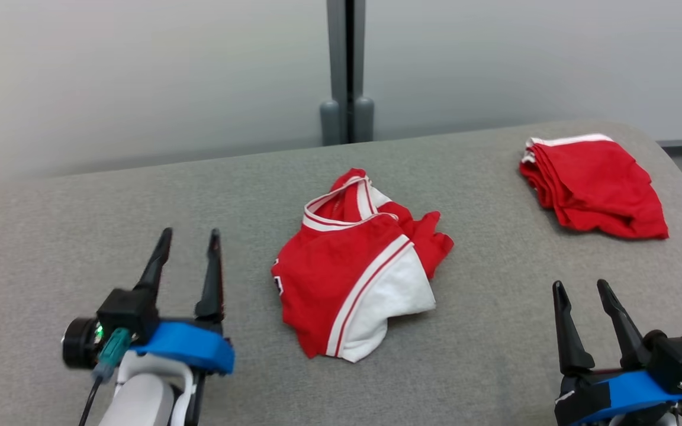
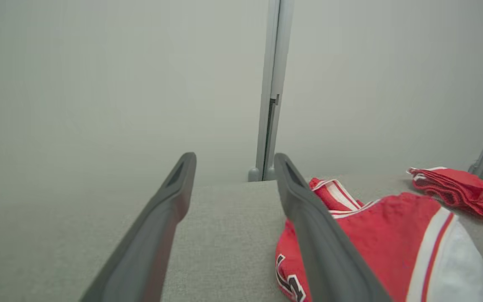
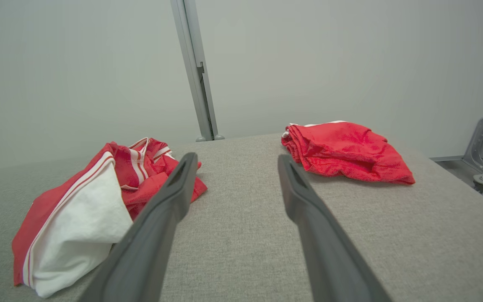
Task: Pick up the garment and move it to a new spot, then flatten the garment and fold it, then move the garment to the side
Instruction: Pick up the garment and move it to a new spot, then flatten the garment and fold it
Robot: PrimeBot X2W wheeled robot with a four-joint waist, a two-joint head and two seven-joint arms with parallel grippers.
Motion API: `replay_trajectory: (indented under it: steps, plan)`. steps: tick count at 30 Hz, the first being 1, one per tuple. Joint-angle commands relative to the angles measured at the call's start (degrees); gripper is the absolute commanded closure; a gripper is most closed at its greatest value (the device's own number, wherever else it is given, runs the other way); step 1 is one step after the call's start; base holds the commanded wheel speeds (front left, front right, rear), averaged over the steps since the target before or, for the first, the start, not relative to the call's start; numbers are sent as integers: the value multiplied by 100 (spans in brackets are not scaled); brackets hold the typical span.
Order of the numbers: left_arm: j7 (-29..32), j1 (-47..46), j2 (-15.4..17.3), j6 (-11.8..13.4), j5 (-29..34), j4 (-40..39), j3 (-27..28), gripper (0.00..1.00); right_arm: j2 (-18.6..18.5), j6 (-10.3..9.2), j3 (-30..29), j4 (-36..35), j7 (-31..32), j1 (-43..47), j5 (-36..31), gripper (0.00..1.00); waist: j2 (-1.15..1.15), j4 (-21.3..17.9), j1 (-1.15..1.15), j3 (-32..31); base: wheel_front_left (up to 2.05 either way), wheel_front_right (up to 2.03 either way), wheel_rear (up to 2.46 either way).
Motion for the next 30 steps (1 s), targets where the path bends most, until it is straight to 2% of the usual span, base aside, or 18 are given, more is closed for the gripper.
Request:
replay_trajectory:
  steps: [1, 12, 21, 30]
  plan:
    - [-28, 146, 31, 24, 29, -68, 46, 0, -5, 1, -23, -35, 7, 78, -16, 0, 0, 59, 0, -34, 0, 0, 0]
    - [-37, 1165, 61, 165, 198, -787, 641, 0, -5, 1, -79, -132, 133, 374, 21, 0, 0, 588, 0, -308, 0, 0, 0]
    - [-38, 1624, 54, 6, 311, -1073, 1012, 0, -5, 1, -94, -219, 179, 495, -14, 0, 0, 745, 0, -351, 0, 0, 0]
    - [-38, 1658, -42, -96, 453, -1062, 1184, 0, -5, 1, -25, -212, 240, 488, -79, 0, 0, 781, 0, -346, 0, 0, 0]
